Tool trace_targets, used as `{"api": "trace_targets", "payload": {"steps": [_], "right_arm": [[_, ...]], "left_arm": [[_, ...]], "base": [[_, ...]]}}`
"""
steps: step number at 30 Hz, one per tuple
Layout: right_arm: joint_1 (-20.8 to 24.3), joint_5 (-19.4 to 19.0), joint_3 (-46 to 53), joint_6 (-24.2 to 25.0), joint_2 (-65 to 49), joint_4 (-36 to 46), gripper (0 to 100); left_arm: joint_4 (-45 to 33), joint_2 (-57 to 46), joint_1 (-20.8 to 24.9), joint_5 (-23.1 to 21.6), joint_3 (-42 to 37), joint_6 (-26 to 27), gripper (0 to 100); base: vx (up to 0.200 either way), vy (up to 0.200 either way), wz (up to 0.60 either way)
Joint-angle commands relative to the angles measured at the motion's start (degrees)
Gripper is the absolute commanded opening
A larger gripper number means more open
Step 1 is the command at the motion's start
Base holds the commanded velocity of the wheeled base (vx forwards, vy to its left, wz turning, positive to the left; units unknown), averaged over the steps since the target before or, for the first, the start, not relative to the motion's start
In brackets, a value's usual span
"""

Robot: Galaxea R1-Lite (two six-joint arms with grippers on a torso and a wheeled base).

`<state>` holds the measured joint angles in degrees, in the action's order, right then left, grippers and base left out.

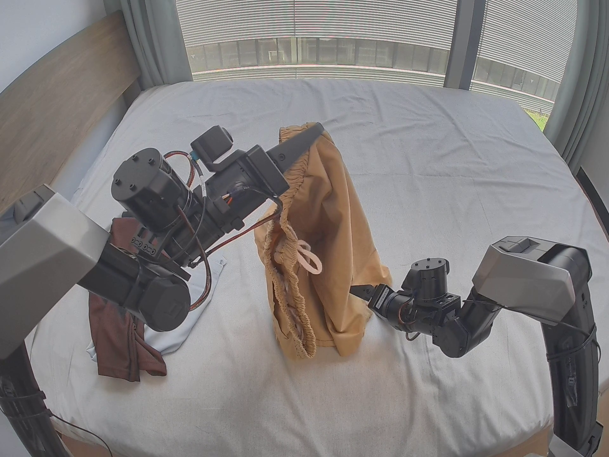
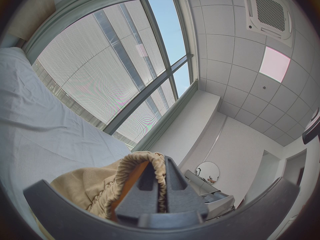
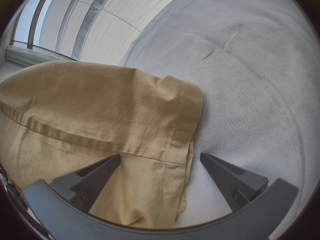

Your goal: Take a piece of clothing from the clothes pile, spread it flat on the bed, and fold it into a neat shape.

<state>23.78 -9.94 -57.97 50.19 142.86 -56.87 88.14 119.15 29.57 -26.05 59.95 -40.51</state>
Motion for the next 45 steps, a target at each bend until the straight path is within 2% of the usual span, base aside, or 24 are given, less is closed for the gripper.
{"api": "trace_targets", "payload": {"steps": [1, 13, 17, 27, 31, 36, 38, 41, 45], "right_arm": [[0.30, 0.18, -0.66, 0.00, 1.37, -0.08, 0], [-0.23, 0.71, 3.56, 0.00, -3.55, -0.44, 0], [-0.49, 1.67, 6.46, -0.53, -6.19, -3.07, 0], [-4.62, 0.97, 14.37, -3.34, -15.68, -3.60, 0], [-6.91, -0.26, 16.22, -4.57, -17.35, -3.69, 0], [-8.49, -1.05, 17.27, -6.59, -15.51, -4.13, 0], [-8.58, -1.05, 17.36, -6.95, -14.19, -5.18, 0], [-8.67, -1.05, 17.54, -7.91, -9.27, -10.89, 0], [-8.67, -1.05, 17.54, -8.00, -6.81, -12.48, 0]], "left_arm": [[0.02, -0.06, -0.31, -0.05, -0.01, -0.01, 0], [0.02, 0.29, -0.66, -0.05, -0.10, -0.01, 0], [0.02, 0.29, -0.75, 0.04, -0.28, -0.10, 0], [-0.07, 2.31, -4.53, -1.55, -3.79, -0.27, 0], [-0.07, 2.67, -6.37, -4.18, -7.13, -0.18, 0], [-0.34, 3.02, -8.92, -8.84, -10.82, -0.10, 0], [-0.25, 3.81, -9.36, -9.02, -11.00, -0.10, 0], [-0.07, 6.27, -10.85, -9.02, -10.21, 0.61, 0], [-0.07, 7.50, -11.12, -9.10, -9.59, 1.57, 0]], "base": [[0.000, 0.000, 0.00], [0.000, 0.000, 0.00], [0.000, 0.000, 0.00], [0.000, 0.000, 0.00], [0.000, 0.000, 0.00], [0.000, 0.000, 0.00], [0.000, 0.000, 0.00], [0.000, 0.000, 0.00], [0.000, 0.000, 0.00]]}}
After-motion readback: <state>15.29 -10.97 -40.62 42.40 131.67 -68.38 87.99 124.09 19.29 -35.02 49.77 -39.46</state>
